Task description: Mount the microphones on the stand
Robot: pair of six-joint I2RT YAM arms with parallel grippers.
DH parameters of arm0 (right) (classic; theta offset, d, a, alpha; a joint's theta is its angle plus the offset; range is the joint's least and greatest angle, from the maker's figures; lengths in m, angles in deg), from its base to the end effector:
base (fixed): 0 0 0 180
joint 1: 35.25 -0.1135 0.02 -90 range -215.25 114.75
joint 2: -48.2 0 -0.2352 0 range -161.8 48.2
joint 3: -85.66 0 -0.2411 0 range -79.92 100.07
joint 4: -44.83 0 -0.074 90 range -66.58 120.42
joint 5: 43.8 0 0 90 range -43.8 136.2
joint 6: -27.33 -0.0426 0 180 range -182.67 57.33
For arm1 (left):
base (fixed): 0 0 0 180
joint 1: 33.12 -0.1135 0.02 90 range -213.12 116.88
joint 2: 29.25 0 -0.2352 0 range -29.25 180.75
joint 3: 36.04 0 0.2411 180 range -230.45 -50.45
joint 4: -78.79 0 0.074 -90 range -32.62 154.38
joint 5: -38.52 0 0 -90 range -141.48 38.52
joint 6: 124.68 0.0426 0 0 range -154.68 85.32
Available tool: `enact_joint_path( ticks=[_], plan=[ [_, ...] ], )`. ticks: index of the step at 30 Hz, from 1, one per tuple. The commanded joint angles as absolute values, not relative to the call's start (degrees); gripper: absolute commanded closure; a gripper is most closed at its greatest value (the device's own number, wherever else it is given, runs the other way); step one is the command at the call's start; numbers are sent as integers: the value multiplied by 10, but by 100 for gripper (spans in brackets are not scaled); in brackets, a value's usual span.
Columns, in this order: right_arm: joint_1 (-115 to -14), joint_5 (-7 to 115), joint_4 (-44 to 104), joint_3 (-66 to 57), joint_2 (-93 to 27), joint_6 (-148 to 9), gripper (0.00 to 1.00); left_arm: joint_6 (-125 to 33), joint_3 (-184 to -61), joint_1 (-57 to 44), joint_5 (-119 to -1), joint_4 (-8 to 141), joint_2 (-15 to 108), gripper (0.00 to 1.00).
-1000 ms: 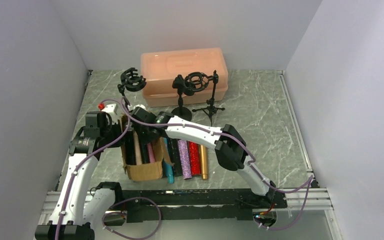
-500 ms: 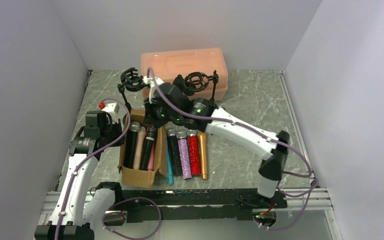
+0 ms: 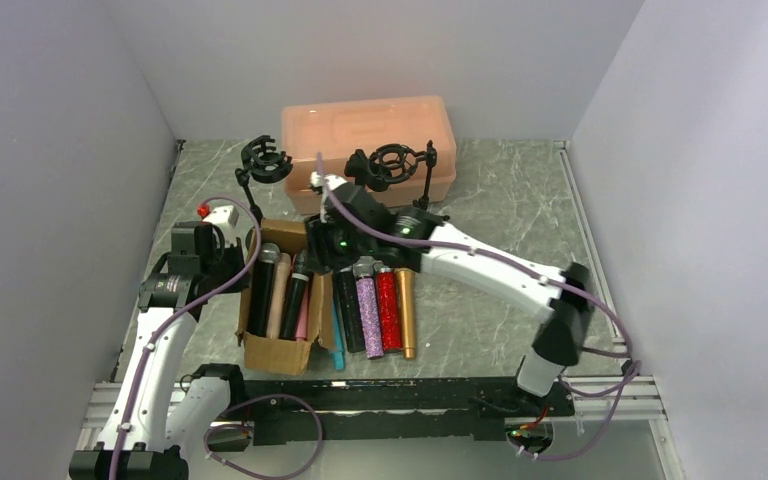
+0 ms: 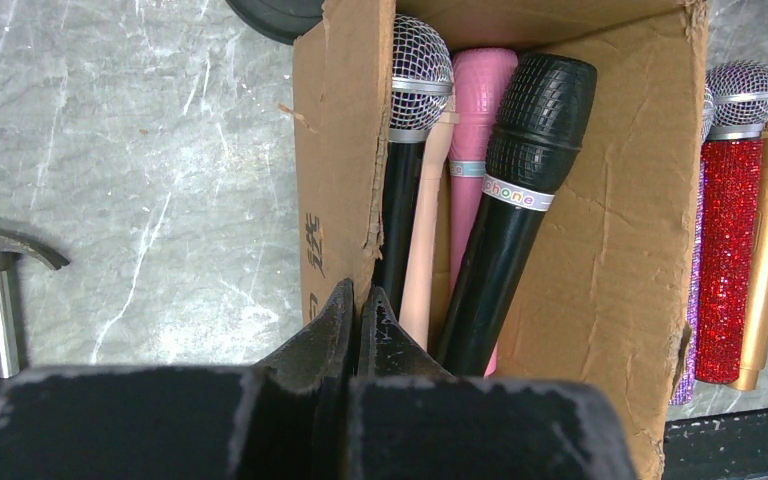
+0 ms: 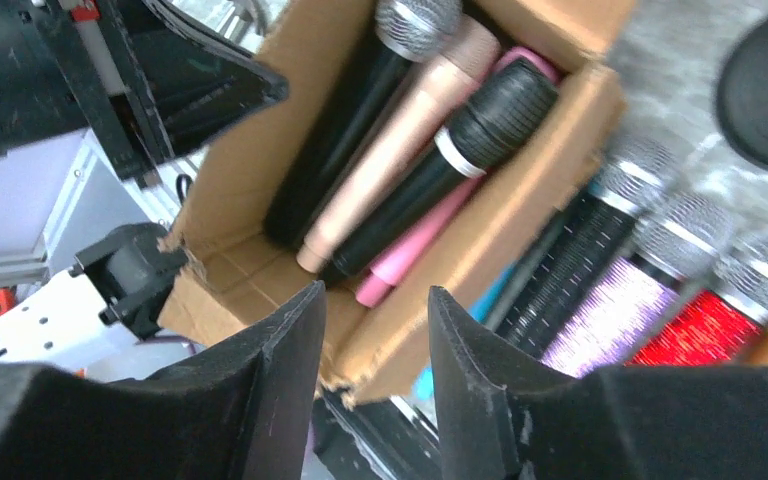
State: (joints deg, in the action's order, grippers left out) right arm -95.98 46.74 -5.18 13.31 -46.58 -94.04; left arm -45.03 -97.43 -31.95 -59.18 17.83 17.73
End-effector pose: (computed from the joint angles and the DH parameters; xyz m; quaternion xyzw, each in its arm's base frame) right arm 0.1794 0.3209 0.3312 -0.2290 0.8657 0.3234 0.3059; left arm 0.1728 -0.0092 0.2611 -0.0494 0.9259 -0.0991 0.3612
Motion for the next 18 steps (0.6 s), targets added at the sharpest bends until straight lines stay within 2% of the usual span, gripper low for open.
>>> enact_joint_path(
  ticks=[1,10,13,18],
  plan=[
    [-988,474,-43,231,-554,-961,53,-473,-998,-320,-604,226,164,100],
    [-993,464,-199,464,-760,-973,48,-495,-1002,-320,-577,232,178,100],
    [-993,448,-224,489,-782,-975,42,-497,-1008,-320,-566,234,182,100],
    [-992,427,-233,480,-790,-973,40,-503,-1010,-320,-556,233,185,100]
  ],
)
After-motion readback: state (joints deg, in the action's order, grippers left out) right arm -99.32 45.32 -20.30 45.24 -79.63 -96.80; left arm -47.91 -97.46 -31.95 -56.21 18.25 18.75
